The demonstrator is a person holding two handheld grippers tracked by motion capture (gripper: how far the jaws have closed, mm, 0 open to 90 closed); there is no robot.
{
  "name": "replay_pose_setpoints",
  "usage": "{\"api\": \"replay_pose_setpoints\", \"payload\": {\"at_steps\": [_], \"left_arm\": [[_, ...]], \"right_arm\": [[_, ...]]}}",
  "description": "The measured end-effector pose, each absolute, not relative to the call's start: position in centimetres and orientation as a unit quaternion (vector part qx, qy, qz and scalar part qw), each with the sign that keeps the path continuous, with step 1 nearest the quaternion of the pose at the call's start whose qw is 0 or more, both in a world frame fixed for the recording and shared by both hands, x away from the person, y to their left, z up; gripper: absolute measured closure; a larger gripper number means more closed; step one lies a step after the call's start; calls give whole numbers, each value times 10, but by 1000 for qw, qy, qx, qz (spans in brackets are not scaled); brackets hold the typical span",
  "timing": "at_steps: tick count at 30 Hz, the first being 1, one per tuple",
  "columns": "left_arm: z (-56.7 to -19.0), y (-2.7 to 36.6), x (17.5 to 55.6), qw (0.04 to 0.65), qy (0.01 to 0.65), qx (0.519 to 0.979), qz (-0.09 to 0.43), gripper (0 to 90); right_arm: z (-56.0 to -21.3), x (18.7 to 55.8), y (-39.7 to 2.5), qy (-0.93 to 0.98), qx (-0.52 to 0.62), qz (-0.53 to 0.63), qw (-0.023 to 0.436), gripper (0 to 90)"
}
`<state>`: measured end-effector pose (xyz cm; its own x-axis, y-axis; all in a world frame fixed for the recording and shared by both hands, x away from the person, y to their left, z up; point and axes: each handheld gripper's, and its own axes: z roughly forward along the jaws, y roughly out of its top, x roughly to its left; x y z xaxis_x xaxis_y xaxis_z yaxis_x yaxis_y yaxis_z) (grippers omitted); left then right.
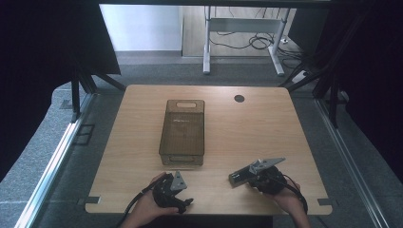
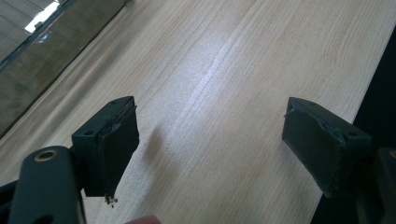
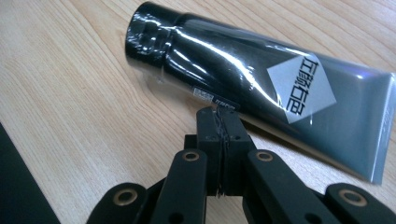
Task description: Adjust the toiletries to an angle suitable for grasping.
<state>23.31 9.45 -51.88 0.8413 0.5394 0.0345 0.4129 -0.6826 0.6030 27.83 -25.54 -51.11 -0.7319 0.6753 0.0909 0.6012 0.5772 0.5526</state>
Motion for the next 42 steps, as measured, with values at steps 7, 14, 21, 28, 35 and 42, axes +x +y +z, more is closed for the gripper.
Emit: {"api": "replay_pose_setpoints", "payload": {"at_steps": [7,14,21,28,35,42], "left_arm": [[-521,92,233,299,259,913,102,188],[-526,86,232,287,251,920,90,188],[-527,85,231,288,248,921,84,179],[-526,85,231,288,248,921,86,180],[-525,85,231,290,249,920,89,180],[-524,86,230,291,249,919,91,180]], "right_arm": [[-511,279,-251,887,357,285,64,889],[-514,279,-242,892,347,284,59,889],[-517,279,-237,895,339,287,51,887],[-516,277,-235,897,333,286,49,895],[-509,277,-228,897,324,296,55,899],[-504,276,-218,901,309,298,57,899]]}}
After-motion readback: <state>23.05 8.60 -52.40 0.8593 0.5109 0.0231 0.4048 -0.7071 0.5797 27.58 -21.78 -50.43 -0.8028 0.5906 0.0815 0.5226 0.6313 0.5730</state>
